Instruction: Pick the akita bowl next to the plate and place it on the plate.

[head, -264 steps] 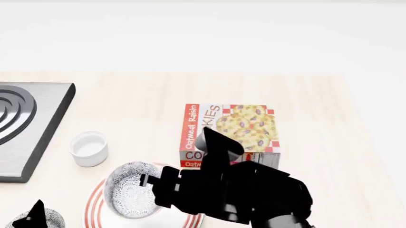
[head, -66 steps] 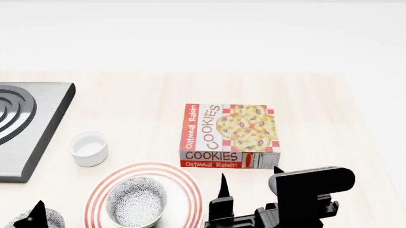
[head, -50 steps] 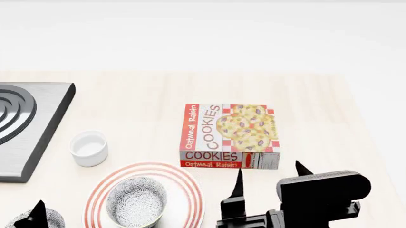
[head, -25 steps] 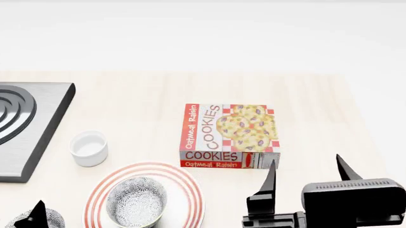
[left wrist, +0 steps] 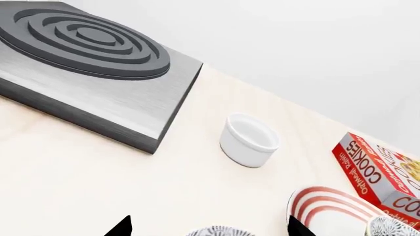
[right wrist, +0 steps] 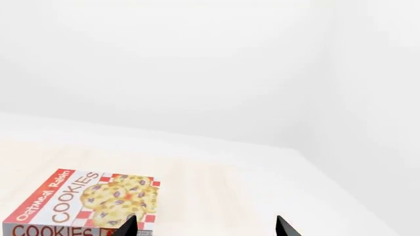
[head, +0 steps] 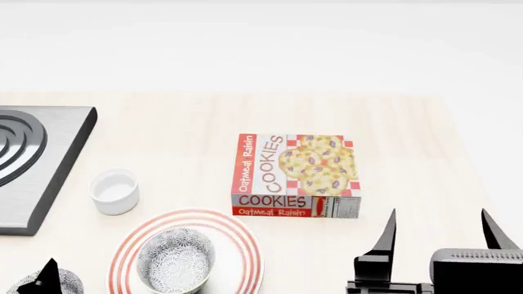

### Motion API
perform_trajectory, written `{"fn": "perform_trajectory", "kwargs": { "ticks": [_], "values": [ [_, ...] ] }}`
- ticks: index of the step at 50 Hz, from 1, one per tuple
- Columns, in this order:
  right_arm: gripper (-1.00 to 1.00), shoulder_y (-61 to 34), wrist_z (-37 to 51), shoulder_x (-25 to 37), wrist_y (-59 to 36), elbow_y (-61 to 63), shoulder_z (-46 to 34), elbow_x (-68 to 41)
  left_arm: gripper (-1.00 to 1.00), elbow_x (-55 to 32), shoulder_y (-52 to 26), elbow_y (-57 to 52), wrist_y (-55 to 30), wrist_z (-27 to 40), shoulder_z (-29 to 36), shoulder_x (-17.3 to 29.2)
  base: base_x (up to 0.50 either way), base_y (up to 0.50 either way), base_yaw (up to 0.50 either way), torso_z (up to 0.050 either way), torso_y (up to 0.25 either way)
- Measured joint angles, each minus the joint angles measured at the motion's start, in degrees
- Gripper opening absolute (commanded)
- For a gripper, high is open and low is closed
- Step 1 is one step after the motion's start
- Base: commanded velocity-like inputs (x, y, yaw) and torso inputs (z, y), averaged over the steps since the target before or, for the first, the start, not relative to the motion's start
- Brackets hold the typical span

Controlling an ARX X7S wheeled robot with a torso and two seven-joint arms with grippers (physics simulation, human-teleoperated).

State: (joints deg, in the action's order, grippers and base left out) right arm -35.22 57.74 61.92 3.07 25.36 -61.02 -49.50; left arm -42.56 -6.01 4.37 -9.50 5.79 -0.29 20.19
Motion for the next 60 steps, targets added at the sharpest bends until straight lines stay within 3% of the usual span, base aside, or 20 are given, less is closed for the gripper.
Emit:
{"fn": "perform_trajectory", "kwargs": {
  "ticks": [27, 60],
  "values": [
    [1.00, 5.1, 6.1, 7.1, 4.8, 3.3, 1.3, 0.1, 1.00, -1.1, 1.0, -2.9, -0.2, 0.5, -0.2, 0.7, 0.00, 0.00, 0.00, 0.000, 0.000],
    [1.00, 8.7, 17.7, 18.4, 7.2, 12.5, 2.4, 1.6, 1.00, -4.8, 5.0, -18.8, -2.0, 5.7, -3.6, 4.9, 0.00, 0.00, 0.00, 0.000, 0.000]
  ]
}}
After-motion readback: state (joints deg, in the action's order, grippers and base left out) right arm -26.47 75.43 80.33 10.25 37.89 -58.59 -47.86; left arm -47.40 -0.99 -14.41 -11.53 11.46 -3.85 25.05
